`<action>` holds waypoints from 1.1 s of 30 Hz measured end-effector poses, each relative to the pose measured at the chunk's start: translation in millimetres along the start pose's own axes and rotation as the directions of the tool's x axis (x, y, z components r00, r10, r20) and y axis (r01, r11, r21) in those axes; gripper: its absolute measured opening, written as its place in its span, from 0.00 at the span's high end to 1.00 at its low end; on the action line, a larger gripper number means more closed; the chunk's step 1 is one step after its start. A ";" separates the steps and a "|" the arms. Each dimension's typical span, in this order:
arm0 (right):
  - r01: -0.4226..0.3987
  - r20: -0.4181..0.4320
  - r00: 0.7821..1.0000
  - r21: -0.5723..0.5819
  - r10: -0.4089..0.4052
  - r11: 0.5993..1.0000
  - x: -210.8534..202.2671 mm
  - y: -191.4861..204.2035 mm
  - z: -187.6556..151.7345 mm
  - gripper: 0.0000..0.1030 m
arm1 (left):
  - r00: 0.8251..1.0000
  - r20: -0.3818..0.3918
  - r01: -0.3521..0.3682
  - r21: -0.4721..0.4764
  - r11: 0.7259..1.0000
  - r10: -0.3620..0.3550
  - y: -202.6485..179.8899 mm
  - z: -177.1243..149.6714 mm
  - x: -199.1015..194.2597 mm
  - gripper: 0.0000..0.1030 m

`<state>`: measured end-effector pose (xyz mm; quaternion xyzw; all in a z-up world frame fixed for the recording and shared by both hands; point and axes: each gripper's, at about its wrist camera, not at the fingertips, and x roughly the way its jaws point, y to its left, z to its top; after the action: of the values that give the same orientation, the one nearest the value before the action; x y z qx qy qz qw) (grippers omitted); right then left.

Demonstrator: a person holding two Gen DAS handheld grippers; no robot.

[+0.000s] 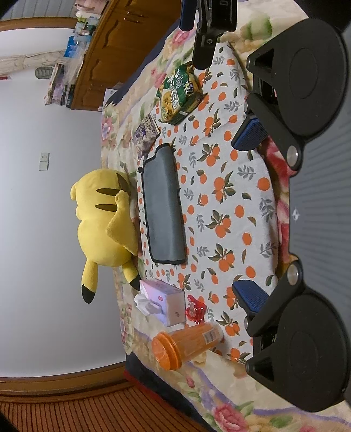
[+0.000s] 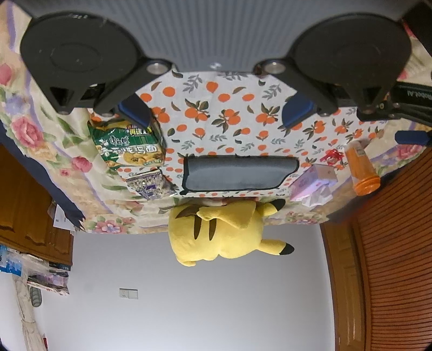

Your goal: Fold towel

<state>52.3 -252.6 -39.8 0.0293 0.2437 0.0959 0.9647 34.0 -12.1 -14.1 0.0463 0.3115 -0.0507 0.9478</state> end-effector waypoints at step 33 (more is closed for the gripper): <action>0.062 -0.029 0.998 0.006 -0.062 0.998 0.9 -1.1 -19.6 0.00 | 0.999 -0.004 -0.040 -0.055 0.998 0.040 6.7 -27.3 1.0 0.00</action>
<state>44.0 -253.3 -57.6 0.0239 0.2585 0.0655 0.9635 19.7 -2.3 -36.2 0.0265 0.3130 -0.0232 0.9491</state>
